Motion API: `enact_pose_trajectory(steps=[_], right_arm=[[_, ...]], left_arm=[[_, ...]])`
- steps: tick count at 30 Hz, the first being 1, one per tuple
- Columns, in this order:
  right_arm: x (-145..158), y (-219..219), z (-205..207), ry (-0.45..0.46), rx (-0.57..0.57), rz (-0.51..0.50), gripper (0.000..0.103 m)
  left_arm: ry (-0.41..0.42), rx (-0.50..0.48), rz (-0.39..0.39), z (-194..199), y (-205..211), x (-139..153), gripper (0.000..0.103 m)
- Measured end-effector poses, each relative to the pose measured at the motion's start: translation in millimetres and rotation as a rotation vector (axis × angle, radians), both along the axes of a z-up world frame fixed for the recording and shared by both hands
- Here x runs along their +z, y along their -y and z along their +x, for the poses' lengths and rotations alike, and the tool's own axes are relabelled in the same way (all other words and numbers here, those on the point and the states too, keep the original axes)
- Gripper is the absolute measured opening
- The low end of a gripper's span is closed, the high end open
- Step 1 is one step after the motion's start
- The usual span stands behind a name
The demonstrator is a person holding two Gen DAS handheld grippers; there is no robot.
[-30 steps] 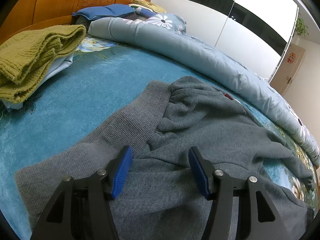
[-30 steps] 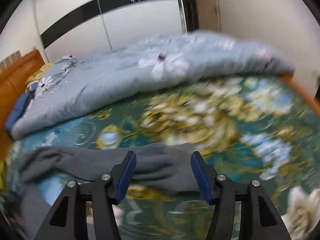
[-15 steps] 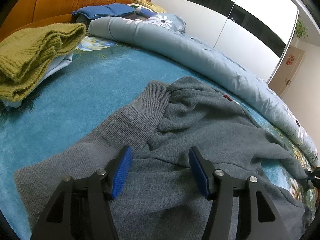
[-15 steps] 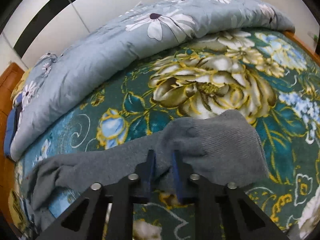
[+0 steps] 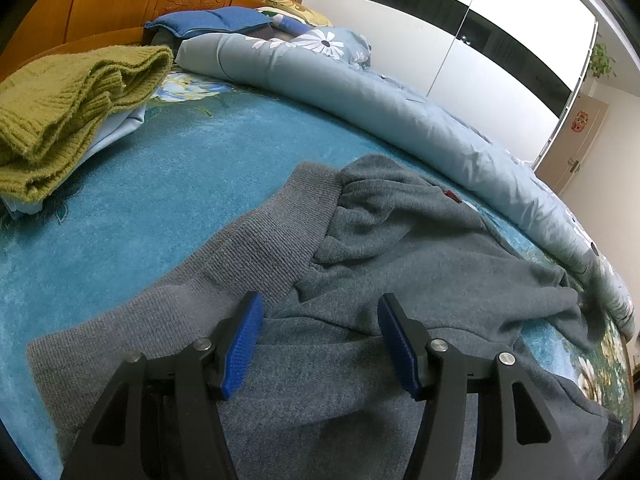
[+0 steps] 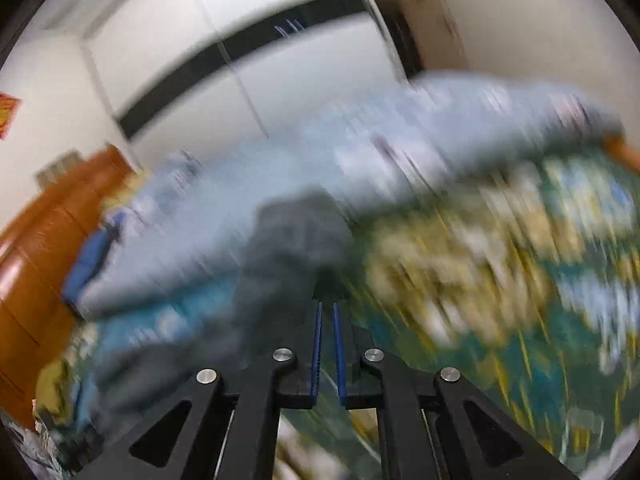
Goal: Fold clothes
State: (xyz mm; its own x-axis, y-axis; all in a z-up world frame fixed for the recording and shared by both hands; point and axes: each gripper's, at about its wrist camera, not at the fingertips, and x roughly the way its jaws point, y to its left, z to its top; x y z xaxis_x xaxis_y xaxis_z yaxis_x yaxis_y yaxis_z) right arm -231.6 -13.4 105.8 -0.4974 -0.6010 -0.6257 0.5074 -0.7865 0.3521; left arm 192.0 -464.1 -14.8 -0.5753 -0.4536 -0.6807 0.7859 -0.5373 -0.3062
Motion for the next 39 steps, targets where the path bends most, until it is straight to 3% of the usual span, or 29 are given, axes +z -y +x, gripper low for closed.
enact_pose_trajectory(steps=[3,6,10,12,13,14,19,24,29,31,32,35,39], right_arm=[[-40,-23,4,0.087,-0.030,0.053,0.006],[-40,-19,4,0.079,-0.020,0.061,0.009],[-19,31,2,-0.022,0.032,0.124,0.012],[-13,70,2,-0.053,0.075,0.154,0.033],[-12,91,3,-0.068,0.102,0.178,0.049],[-13,110,3,-0.081,0.126,0.210,0.054],[-38,203,-2,-0.160,0.198,0.448,0.054],[-54,235,-18,-0.233,0.138,0.554,0.054],[-76,263,-35,-0.225,0.133,0.696,0.054],[-81,262,-40,-0.199,0.118,0.702,0.050],[-80,260,-41,-0.197,0.109,0.698,0.035],[-71,243,-47,-0.178,0.079,0.648,0.006],[-26,185,-59,-0.120,0.037,0.359,0.006]], left_arm=[[0.002,0.000,-0.001,0,0,0,0.061],[0.001,-0.001,-0.001,0,0,0,0.061],[-0.003,-0.001,0.001,0,1,0,0.061],[-0.005,-0.001,0.002,0,2,0,0.061],[-0.002,0.001,0.001,0,2,0,0.061],[0.001,0.004,0.001,0,2,0,0.061],[-0.022,0.002,0.006,3,2,0,0.061],[-0.040,0.001,0.013,5,3,0,0.061],[-0.047,0.002,0.015,6,4,0,0.061],[-0.048,0.002,0.017,6,4,0,0.061],[-0.049,0.002,0.017,6,4,0,0.061],[-0.048,0.001,0.018,6,4,0,0.061],[-0.050,0.001,0.020,6,4,0,0.061]])
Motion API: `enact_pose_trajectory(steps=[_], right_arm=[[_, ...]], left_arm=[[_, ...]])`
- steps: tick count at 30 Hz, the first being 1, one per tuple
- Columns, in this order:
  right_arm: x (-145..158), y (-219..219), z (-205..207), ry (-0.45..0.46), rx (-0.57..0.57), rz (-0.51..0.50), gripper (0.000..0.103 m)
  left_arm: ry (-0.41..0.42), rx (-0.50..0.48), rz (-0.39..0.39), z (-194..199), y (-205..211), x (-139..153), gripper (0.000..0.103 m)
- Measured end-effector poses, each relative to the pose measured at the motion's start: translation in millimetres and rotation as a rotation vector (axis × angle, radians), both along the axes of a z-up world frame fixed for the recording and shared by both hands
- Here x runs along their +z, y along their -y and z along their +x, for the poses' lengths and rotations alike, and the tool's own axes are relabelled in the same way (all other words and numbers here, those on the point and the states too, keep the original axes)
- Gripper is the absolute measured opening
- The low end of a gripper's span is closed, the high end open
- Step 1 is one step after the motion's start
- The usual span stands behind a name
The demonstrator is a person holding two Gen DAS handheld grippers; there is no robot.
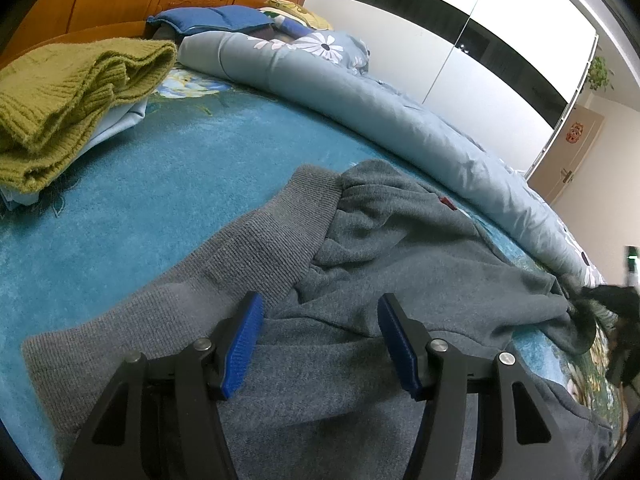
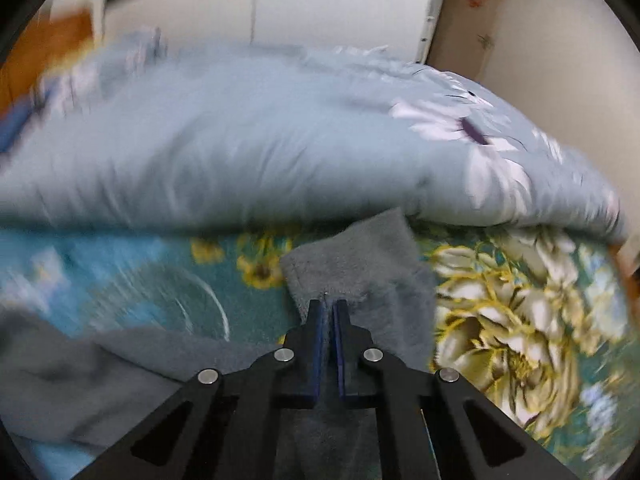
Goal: Fold clothes
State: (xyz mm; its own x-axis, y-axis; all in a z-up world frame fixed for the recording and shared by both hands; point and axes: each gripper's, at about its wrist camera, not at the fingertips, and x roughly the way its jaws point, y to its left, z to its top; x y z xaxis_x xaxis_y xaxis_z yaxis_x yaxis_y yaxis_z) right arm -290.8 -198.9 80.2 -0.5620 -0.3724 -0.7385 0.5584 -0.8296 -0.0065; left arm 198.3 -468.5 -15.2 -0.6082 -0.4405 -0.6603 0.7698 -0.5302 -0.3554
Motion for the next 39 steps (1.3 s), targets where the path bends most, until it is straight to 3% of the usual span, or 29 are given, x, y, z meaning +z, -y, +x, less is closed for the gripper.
enact_pose_trajectory(steps=[5,7,10,14,17,22,24,25,26,34,39], right_arm=[[37,-96,-18,0.053,-0.091,-0.318,0.006],[28,-147,-25,0.113,-0.176,-0.407,0.006],[-4,-204,-26,0.194,-0.294,-0.440,0.006],[-41,-241,-30,0.291,-0.393,-0.490,0.001],[-49,-254,-29,0.320,-0.412,-0.551,0.001],[-34,-259,-21,0.282,-0.429,-0.637,0.006],[-37,-258,-23,0.310,-0.428,-0.668,0.015],[-40,-256,-24,0.325,-0.430,-0.652,0.029],[-43,-253,-25,0.338,-0.428,-0.637,0.032],[-42,-230,-24,0.308,-0.408,-0.538,0.032],[7,-240,14,0.232,-0.267,-0.537,0.032]], left_arm=[[-0.001,0.001,0.001,-1,0,0,0.061],[-0.001,0.001,0.001,-1,-1,0,0.061],[-0.001,0.002,0.002,-1,-1,0,0.061],[-0.001,0.002,0.003,-1,-1,0,0.061],[0.000,0.003,0.003,-1,-1,0,0.061],[0.001,0.002,0.003,-1,-1,0,0.061],[0.001,0.001,0.003,-1,-1,0,0.061],[0.001,0.002,0.003,-1,-1,0,0.061],[0.001,0.002,0.003,-2,-2,0,0.061],[0.007,-0.004,0.008,-2,-1,1,0.063],[0.011,-0.072,0.011,9,-6,22,0.064]])
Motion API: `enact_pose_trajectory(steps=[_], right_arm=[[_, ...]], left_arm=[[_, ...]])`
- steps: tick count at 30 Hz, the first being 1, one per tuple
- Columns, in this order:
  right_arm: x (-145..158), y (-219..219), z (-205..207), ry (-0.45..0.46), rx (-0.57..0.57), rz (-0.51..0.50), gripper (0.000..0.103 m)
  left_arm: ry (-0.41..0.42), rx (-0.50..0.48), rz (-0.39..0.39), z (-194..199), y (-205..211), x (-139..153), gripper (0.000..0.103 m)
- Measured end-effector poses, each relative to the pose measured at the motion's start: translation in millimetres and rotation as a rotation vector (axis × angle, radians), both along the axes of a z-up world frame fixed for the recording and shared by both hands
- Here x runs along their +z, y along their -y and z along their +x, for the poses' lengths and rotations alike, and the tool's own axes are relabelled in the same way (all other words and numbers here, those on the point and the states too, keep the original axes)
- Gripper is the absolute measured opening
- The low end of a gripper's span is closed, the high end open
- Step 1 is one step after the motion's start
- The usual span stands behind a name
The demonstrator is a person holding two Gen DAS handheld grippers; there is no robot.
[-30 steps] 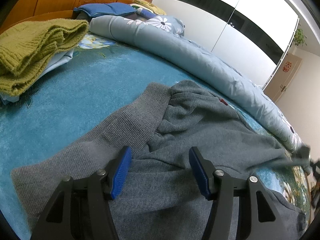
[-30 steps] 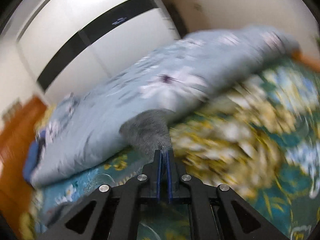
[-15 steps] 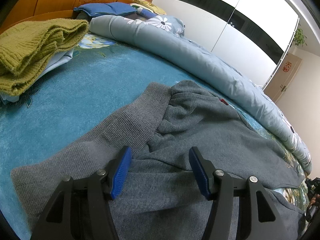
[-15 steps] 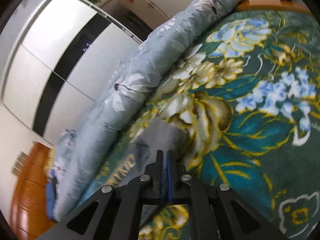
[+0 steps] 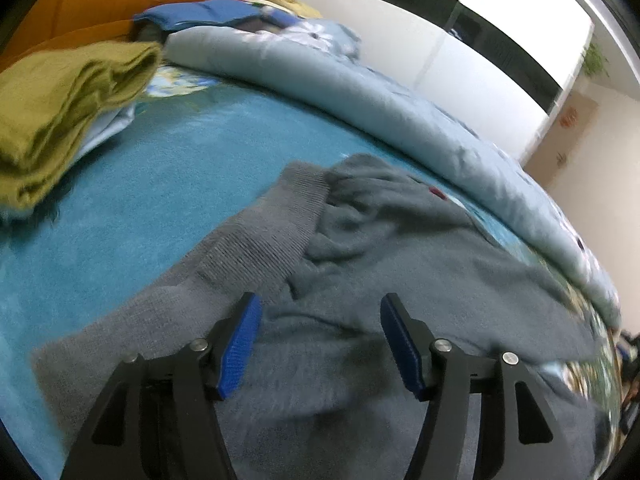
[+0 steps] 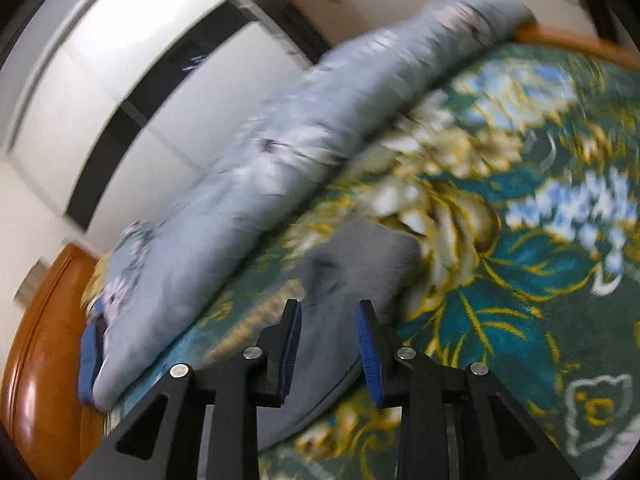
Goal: Fold clothes
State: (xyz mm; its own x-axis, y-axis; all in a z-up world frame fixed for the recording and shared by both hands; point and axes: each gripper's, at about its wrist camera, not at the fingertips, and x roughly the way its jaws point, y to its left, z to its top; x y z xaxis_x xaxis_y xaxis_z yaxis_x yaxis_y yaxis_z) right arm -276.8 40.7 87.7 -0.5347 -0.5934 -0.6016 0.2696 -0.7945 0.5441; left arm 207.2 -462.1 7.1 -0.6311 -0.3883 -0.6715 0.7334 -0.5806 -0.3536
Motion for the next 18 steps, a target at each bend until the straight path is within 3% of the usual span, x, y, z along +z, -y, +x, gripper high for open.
enact_pose_trajectory(steps=[3,5,6,11,16,18], right_arm=[[33,-21,43,-0.085,0.093,0.047,0.041],[36,-40,74,-0.106,0.123,0.091,0.053],[37,-51,91,-0.114,0.139,0.115,0.053],[16,-106,150,-0.090,0.100,0.144,0.053],[-8,-153,188,-0.023,0.024,0.095,0.053],[-16,-169,196,0.010,-0.004,0.072,0.053]], left_arm=[[-0.063,-0.012,-0.017,37,-11,26,0.064],[-0.076,-0.009,-0.023,65,-17,39,0.064],[-0.060,-0.002,-0.016,78,-18,38,0.064],[-0.010,0.013,0.079,125,-26,13,0.064],[-0.016,0.019,0.174,131,-27,-11,0.064],[-0.026,0.027,0.174,128,-27,-14,0.064]])
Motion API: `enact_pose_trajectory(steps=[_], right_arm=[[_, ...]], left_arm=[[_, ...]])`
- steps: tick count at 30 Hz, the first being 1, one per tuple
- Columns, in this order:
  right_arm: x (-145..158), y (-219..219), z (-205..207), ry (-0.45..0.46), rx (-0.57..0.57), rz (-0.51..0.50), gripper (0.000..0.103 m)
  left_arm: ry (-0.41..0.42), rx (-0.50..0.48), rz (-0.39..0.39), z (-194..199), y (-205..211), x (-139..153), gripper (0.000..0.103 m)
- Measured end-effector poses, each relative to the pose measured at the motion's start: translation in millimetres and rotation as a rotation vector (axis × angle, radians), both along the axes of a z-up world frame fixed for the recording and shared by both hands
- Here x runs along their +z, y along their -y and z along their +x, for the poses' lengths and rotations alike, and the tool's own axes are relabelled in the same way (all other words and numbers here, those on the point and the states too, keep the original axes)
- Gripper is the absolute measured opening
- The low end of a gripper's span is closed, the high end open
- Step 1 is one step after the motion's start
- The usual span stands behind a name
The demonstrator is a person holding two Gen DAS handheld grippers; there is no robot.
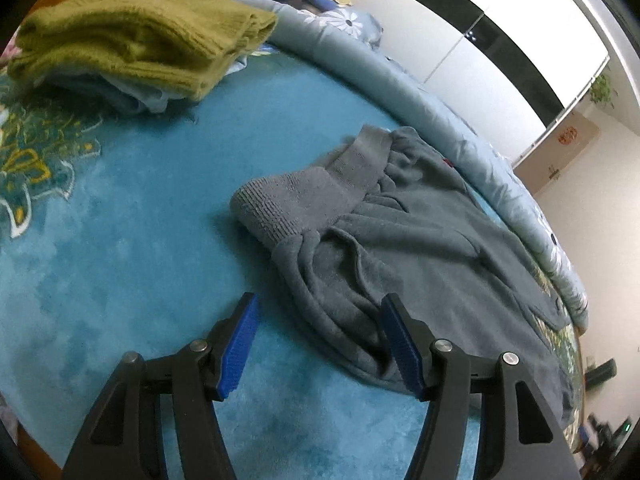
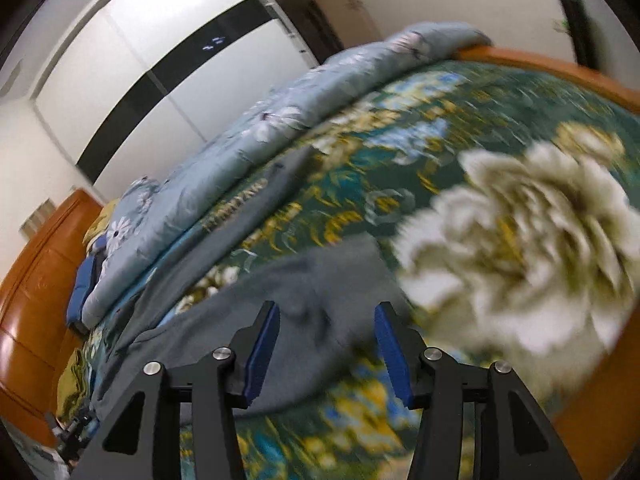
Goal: Fold clothes
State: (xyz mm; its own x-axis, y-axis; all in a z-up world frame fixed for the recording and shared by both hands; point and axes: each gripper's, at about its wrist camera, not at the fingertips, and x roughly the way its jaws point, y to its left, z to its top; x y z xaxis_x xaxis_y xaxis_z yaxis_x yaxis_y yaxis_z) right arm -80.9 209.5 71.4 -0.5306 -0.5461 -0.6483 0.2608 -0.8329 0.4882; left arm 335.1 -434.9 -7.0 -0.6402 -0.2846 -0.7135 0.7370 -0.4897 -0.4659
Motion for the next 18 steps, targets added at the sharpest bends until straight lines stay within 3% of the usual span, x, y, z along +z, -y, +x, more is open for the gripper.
enact_pose_trajectory(steps=[8,10,13,15,17,18], right_arm=[[-31,-8,-3,0.087,0.004,-0.085,0.053],[-38,1,-7,0.104,0.020,-0.103,0.053],[-45,13,-10,0.114,0.035,-0.126,0.053],[-49,21,-11,0.125,0.052,-0.149,0.044],[-50,28,-12,0.131,0.065,-0.153,0.011],[-49,31,-13,0.135,0.068,-0.148,0.005]], left_arm=[[-0.042,0.024,0.016,-13,14,-3,0.062],[-0.042,0.037,0.022,-15,16,-4,0.045],[-0.072,0.049,0.057,-12,20,-7,0.029],[-0.082,0.049,0.060,-12,19,-6,0.022],[-0.088,0.049,0.048,-13,16,-2,0.014],[-0.093,0.052,0.036,-13,14,2,0.013]])
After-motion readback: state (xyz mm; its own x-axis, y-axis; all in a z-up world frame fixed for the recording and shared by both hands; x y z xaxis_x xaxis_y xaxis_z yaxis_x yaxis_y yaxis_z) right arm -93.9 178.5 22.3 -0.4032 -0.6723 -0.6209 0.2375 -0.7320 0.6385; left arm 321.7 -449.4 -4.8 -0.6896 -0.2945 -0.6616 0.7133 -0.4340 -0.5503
